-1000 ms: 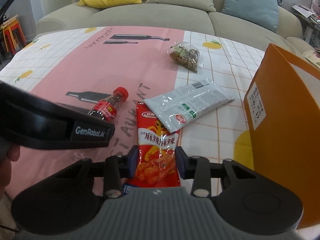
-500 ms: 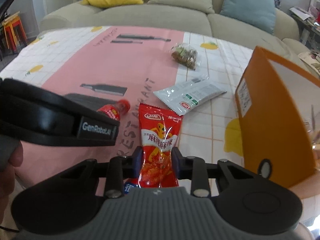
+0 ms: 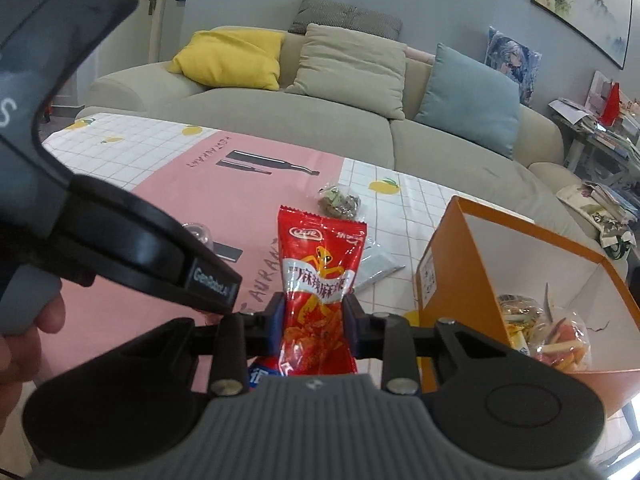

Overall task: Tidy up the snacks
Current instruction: 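Lift and carry the cola bottle and spicy-strip bag with both grippers over the box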

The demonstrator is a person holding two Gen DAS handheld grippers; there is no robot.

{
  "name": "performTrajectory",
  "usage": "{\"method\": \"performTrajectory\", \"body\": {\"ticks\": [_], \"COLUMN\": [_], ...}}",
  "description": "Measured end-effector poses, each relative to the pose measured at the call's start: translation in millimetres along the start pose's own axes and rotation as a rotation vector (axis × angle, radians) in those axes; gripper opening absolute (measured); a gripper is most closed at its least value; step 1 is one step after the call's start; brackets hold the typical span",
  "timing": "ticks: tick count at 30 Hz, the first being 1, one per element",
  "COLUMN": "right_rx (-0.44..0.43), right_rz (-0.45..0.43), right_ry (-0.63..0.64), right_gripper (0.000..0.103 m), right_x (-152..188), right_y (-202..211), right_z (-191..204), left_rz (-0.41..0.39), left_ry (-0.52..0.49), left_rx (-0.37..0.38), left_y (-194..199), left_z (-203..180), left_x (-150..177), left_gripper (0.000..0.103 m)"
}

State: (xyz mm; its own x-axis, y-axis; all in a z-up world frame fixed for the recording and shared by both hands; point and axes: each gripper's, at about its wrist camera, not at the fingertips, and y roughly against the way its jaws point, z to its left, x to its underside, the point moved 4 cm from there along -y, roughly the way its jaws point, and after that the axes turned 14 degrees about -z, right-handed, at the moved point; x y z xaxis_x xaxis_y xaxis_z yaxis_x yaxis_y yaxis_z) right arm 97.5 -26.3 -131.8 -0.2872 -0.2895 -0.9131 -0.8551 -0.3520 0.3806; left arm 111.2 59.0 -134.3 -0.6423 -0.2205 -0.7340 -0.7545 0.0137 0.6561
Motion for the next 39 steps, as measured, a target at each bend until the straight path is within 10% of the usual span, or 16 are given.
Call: {"method": "performTrajectory", "body": {"ticks": [39], "right_rx": [-0.002], "right_rz": [0.239], "right_ry": [-0.102], "right_gripper": [0.035], "right_x": [47.1], "right_y": [-78.9], "right_z": [-25.5], "left_rz": [0.143], "left_ry": [-0.095], "left_rx": [0.027], "left_y": [-81.8], "left_z": [-5.4], "left_x": [0.4], "left_gripper": [0.035]}}
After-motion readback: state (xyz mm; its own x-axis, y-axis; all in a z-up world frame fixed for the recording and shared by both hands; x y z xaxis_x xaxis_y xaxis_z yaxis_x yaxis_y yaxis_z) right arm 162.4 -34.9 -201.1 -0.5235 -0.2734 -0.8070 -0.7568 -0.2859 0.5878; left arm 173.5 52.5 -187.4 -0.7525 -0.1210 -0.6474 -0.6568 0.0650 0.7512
